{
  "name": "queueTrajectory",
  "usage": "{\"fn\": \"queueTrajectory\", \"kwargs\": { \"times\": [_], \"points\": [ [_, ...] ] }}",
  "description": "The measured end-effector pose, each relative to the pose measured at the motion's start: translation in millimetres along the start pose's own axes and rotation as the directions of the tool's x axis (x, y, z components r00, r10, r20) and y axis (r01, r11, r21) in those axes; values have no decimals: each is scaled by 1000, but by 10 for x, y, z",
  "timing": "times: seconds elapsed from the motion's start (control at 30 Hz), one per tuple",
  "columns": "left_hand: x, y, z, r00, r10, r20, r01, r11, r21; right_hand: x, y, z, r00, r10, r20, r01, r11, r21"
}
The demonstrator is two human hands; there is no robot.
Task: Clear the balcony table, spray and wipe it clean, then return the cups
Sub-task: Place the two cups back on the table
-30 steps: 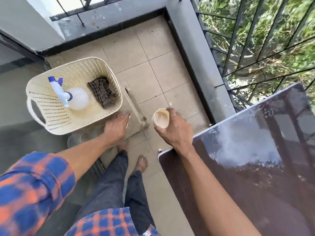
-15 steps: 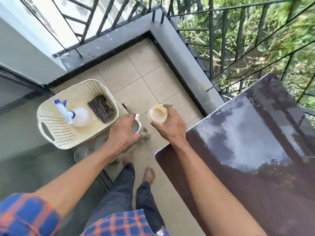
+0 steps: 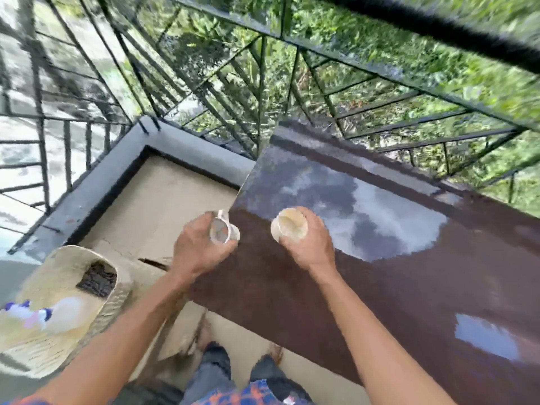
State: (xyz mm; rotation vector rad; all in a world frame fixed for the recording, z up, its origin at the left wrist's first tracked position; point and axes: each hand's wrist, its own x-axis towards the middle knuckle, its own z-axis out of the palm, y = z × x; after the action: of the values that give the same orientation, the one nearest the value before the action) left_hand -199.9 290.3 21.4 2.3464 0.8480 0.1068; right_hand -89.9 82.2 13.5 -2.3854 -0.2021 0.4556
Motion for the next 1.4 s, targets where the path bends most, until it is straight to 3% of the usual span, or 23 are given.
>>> {"fn": "queueTrajectory", "kwargs": {
  "times": [0.17,0.33,0.73,1.1,1.2,1.4],
  "points": [
    [179,695,462,987,66,148,-59,997,-53,-13,662,-521,983,147,-108,-139,987,78],
    [544,1138,767,964,132,230,-134,991,-7,217,934,-833,973,182,-143,-175,983,60],
    [1829,1803,1391,937,201,284,-245,961,129,1486,953,-1031,955,181,-235,-177,984,35],
    [2239,1893,1716,916,258,306,-326,925,196,2055,922,-830,971,143,-190,-142,990,20],
    [2251,1901,1727,921,235,310,-306,929,207,2049,941,-800,971,154,-183,-150,988,32],
    [2120,1788,1571,965,83,250,-110,989,95,1747,1101,-759,952,225,-209,-198,970,140]
  ]
}}
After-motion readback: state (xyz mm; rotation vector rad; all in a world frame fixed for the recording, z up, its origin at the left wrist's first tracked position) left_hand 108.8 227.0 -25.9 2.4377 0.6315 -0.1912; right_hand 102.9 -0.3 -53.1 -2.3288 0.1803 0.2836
